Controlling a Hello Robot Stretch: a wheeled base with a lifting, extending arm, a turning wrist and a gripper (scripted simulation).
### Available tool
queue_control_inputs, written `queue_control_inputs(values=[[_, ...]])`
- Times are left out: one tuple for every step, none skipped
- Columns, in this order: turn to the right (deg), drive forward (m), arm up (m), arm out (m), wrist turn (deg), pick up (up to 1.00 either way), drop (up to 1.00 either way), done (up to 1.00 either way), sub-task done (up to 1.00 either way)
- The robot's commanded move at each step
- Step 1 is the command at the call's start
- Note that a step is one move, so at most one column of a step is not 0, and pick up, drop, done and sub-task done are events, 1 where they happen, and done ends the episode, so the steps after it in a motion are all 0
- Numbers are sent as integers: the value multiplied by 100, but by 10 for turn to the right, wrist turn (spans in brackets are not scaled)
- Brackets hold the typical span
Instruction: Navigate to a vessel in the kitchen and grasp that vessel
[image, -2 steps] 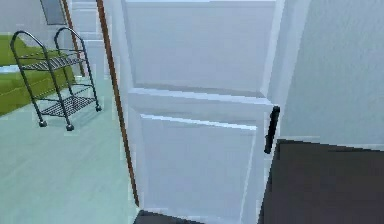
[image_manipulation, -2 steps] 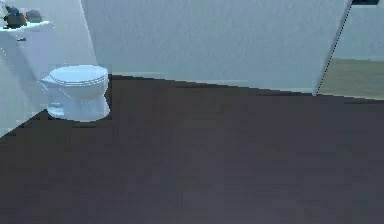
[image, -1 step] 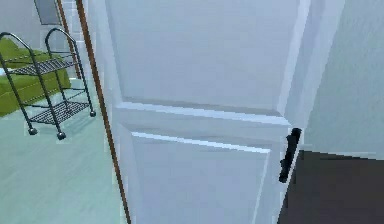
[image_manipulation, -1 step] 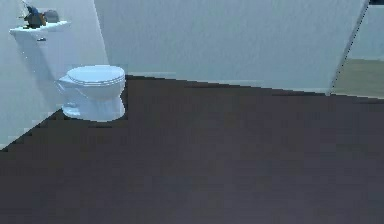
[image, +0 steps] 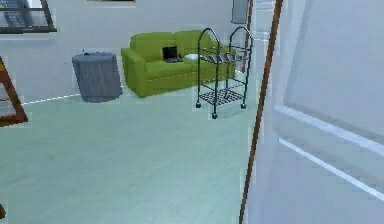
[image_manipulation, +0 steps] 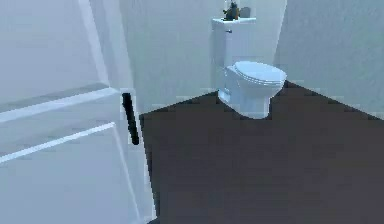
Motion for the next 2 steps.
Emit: queue_control_inputs(values=[[-420,0,0,0,0,0,0,0,0],[0,100,0,0,0,0,0,0,0]])
